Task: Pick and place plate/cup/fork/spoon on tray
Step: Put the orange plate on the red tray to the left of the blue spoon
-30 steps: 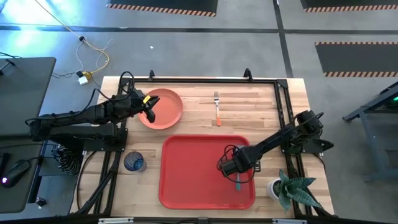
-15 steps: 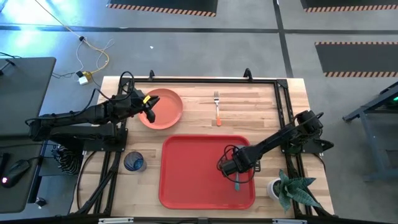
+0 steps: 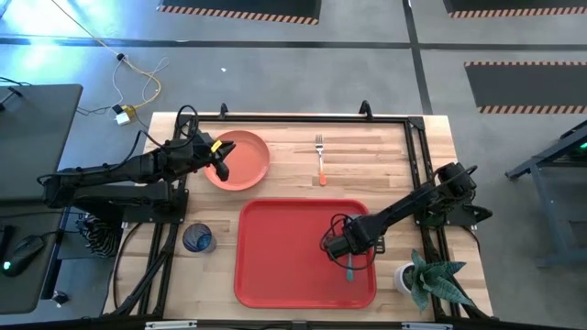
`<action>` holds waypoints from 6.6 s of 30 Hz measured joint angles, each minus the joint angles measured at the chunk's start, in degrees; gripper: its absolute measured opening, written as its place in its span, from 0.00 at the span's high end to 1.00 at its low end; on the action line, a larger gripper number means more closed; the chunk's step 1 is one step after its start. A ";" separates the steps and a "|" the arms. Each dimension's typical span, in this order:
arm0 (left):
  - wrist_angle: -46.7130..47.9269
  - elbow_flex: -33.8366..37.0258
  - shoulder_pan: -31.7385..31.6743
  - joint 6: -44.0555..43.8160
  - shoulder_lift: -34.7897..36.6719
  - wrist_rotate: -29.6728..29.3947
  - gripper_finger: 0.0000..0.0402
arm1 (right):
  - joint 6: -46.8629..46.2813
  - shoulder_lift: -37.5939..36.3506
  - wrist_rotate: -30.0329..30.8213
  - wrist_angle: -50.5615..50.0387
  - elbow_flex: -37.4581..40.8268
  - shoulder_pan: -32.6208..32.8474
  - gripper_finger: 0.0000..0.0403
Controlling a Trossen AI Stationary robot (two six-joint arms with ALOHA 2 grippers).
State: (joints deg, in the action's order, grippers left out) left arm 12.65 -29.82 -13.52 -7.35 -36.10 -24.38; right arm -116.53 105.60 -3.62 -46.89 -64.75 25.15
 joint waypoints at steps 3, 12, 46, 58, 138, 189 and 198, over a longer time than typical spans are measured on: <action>-0.01 0.00 0.00 0.04 0.00 0.00 0.88 | 0.47 -0.01 -0.10 -0.01 0.00 0.02 0.73; 0.00 0.00 0.00 0.09 0.00 0.01 0.88 | 1.07 -0.04 -0.87 -0.18 -0.23 0.02 0.73; 13.87 -18.43 -0.02 23.23 -6.52 2.74 0.82 | 23.66 -0.07 35.60 -31.58 -34.52 -9.73 0.73; 29.76 -29.20 -2.59 10.35 -17.20 9.03 0.64 | 31.13 -0.18 35.08 -34.91 -39.49 -14.55 0.73; 33.02 -29.09 -0.61 -10.03 -64.43 20.30 0.66 | 61.55 -1.07 37.64 -42.14 -61.94 -23.41 0.73; 36.65 -29.10 14.23 11.59 -41.51 13.25 1.00 | 65.66 -1.05 40.84 -38.56 -61.94 -29.75 0.73; 37.09 -30.37 22.27 17.30 -41.93 13.25 1.00 | 70.20 -1.07 41.11 -38.50 -61.94 -31.61 0.73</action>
State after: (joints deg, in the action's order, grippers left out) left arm 49.74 -60.19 8.75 9.95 -78.02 -11.13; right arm -46.33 104.53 37.50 -85.39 -126.69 -6.46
